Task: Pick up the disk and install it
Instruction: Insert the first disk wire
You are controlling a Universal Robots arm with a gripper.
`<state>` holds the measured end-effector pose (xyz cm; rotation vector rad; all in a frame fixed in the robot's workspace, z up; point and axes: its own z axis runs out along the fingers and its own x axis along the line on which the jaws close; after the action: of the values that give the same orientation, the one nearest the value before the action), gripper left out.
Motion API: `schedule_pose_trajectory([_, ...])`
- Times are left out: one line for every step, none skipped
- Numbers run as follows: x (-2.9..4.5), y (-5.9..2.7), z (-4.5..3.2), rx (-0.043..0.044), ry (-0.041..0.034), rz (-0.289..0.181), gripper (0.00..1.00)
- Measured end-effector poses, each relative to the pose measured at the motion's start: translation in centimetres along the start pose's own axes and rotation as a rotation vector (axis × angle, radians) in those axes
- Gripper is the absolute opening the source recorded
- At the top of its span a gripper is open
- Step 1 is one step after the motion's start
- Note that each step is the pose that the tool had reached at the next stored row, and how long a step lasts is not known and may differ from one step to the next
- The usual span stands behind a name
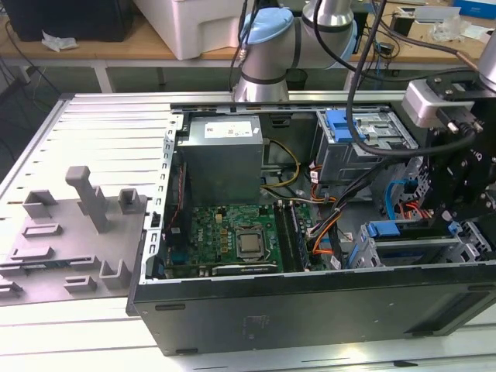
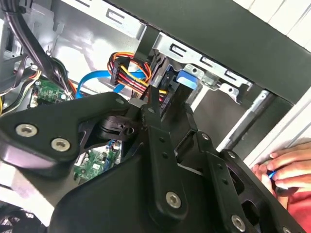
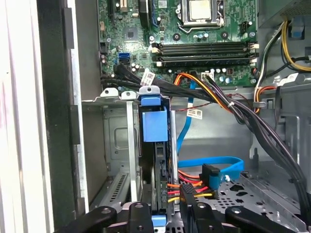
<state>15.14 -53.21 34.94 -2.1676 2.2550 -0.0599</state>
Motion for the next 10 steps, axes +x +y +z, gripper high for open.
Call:
schedule_pose_trajectory([0.01,-0.01,-0.18,0.0,0.0002,0.0,0.36])
schedule_pose_trajectory([0.01,-0.02,-0.5,0.0,0.0005,0.0,0.36])
schedule_pose_trajectory([0.01,-0.02,-0.69,-0.0001,0.0007,0.0,0.36])
schedule_pose_trajectory([0.02,-0.03,-0.95,0.0,0.0012,0.0,0.36])
schedule_pose_trajectory([0.02,-0.04,-1.16,0.0,0.0019,0.0,0.36])
schedule_pose_trajectory([0.02,-0.05,-1.28,0.0001,0.0023,0.0,0.36])
schedule_pose_trajectory([0.02,-0.05,-1.38,0.0001,0.0026,0.0,0.36])
schedule_pose_trajectory([0.02,-0.05,-1.48,0.0002,0.0033,0.0,0.36])
schedule_pose_trajectory([0.03,-0.05,-1.57,0.0002,0.0037,0.0,0.36])
schedule_pose_trajectory([0.03,-0.06,-1.81,0.0002,0.0048,0.0,0.36])
